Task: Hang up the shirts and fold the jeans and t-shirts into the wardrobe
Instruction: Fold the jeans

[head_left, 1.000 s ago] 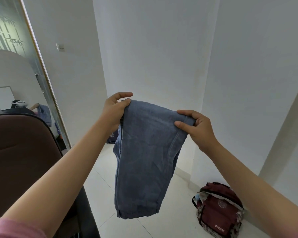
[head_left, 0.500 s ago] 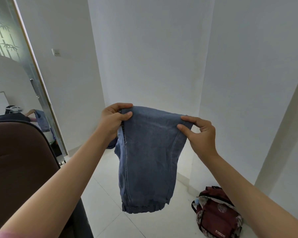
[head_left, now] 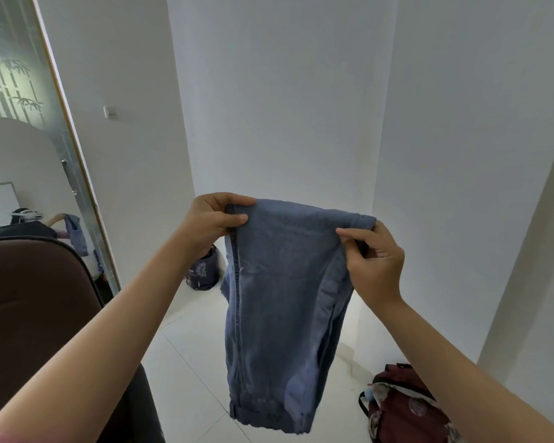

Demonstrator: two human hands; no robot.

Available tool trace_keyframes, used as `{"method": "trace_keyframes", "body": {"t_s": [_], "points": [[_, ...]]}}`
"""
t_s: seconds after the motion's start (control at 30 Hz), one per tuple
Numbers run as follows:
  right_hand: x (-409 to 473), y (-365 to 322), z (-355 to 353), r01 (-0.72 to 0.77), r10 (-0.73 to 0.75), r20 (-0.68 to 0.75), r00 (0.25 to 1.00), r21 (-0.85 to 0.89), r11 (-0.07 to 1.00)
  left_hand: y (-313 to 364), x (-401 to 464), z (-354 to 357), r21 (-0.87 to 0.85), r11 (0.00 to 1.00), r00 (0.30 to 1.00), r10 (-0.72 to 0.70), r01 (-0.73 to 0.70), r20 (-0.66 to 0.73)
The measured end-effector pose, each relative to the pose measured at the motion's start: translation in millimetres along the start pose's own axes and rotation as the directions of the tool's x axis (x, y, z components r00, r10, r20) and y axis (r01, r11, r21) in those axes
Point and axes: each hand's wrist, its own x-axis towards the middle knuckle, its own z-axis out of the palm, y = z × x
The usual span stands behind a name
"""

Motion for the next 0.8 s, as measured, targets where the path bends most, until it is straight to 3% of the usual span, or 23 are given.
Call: {"method": "trace_keyframes", "body": {"t_s": [0.1,0.3,0.43,0.53,0.7,0.8], "points": [[9.7,-5.9,0.1,0.07,-0.071,0.001,0.998,-0.068,0.995,3.3,-1.0,-5.0,0.135,0.989,0.998,0.063,-0.059,-0.027],[53.5,-23.2,-1.1,0.324,-0.331,-0.01,0.944,-0.171,0.93,1.7,1.4,-6.7,0.193,0.964,0.956,0.221,-0.183,-0.195],[76.0,-30.6,0.3,0.373,-0.382,-0.021,0.924,-0.18,0.91,0.0,0.9,-2.2,0.389,0.87,0.882,0.411,-0.304,-0.229],[86.1,-35.8,2.8,0.359,-0.37,-0.04,0.928,-0.164,0.919,-6.6,-6.0,-5.6,0.484,0.842,0.893,0.387,-0.239,-0.232],[90.8,-39.0,9.3,0.34,-0.346,-0.006,0.938,-0.169,0.925,-25.9,-41.8,18.1,0.149,0.977,0.924,0.196,-0.154,-0.328],[87.4,-37.6,10.1,0.339,-0.338,0.037,0.94,-0.178,0.924,-38.7,-62.3,33.7,-0.176,0.966,0.937,0.125,-0.19,-0.326]]}}
